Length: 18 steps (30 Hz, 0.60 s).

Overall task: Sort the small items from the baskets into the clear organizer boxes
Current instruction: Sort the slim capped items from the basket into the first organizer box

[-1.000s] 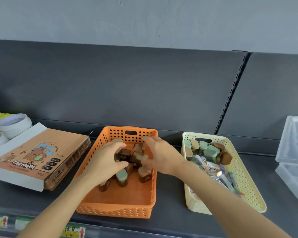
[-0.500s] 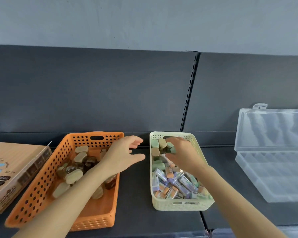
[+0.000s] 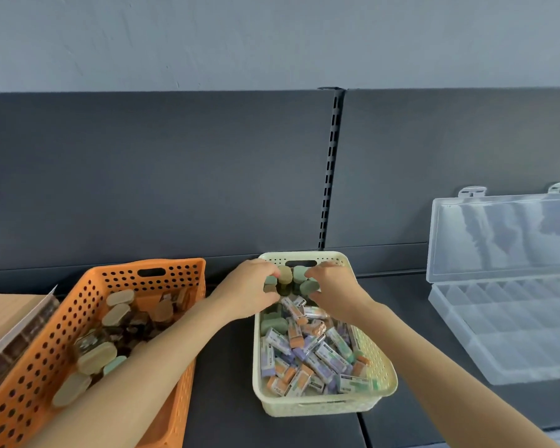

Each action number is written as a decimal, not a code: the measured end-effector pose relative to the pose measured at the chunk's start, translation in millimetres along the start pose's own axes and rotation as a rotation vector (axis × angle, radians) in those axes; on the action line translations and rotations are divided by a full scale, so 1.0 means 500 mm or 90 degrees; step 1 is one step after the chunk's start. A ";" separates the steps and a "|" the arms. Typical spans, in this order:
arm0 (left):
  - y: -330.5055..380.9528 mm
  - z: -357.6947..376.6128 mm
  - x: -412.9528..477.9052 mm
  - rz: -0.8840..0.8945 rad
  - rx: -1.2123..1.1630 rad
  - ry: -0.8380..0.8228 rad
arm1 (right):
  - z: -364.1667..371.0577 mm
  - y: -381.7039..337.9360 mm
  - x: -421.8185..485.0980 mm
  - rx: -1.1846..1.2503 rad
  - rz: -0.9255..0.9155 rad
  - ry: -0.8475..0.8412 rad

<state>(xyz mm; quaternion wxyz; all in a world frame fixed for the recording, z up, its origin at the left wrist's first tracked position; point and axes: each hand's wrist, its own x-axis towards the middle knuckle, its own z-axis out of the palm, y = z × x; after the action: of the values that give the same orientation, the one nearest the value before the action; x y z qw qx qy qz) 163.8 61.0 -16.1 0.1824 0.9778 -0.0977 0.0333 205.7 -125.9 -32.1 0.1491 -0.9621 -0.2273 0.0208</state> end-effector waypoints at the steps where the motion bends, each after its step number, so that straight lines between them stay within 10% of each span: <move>1: -0.001 0.004 0.005 0.014 0.011 -0.017 | 0.004 0.002 0.005 -0.008 0.001 -0.006; 18: 0.008 0.013 0.061 0.020 0.265 -0.224 | 0.018 0.021 0.018 0.030 0.021 0.038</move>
<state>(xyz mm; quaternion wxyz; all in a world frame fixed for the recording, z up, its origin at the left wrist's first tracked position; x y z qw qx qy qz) 193.0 49.5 -17.8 -0.0432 0.9833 -0.1342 -0.1150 217.5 -128.0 -43.7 0.1784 -0.9622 -0.2059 -0.0003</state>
